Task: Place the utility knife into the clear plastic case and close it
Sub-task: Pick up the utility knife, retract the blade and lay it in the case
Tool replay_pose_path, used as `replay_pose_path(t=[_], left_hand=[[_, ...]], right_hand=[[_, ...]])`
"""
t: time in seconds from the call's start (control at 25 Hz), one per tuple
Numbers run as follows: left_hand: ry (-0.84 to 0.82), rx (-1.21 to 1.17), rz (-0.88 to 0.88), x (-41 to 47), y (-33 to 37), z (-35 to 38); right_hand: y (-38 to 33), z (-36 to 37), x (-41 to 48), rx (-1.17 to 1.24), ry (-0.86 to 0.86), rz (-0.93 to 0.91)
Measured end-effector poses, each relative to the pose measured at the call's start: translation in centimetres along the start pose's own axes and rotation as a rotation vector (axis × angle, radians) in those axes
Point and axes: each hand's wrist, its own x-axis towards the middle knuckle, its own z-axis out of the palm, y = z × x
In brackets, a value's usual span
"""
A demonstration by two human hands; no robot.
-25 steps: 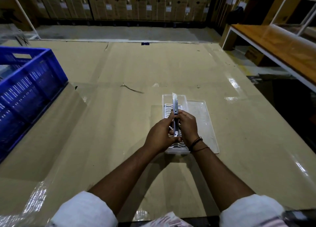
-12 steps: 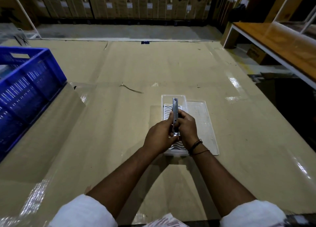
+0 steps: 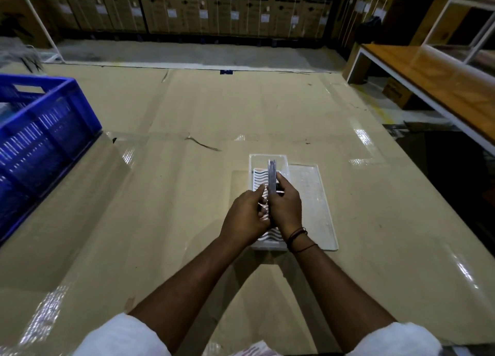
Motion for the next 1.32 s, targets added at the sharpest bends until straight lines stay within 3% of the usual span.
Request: replay_pose_path(t=[0.16,0.36,0.68,1.04,1.32], left_hand=[[0.157,-0.159,-0.057,-0.7,-0.3,0.2],[0.165,-0.178,-0.147,-0.7,0.2,0.1],[-0.031,-0.227,-0.326,1.1,0.1,-1.7],[-0.025,-0.376,-0.454,1.4,-0.2,-2.3],[-0.006,-0.435,-0.495,1.4,0.2,-2.2]], right_hand=[[-0.3,0.3,-0.5,-0.19,-0.045,-0.061],[-1.3,0.3,-0.9,-0.278,-0.07,-0.067],[-2.3,0.5,0.9,-0.671,-0.252,0.1],[-0.8,1.2,0.1,-0.802,-0.264,-0.11],[-0.2,1.7,-0.3,-1.135,-0.359,-0.187]])
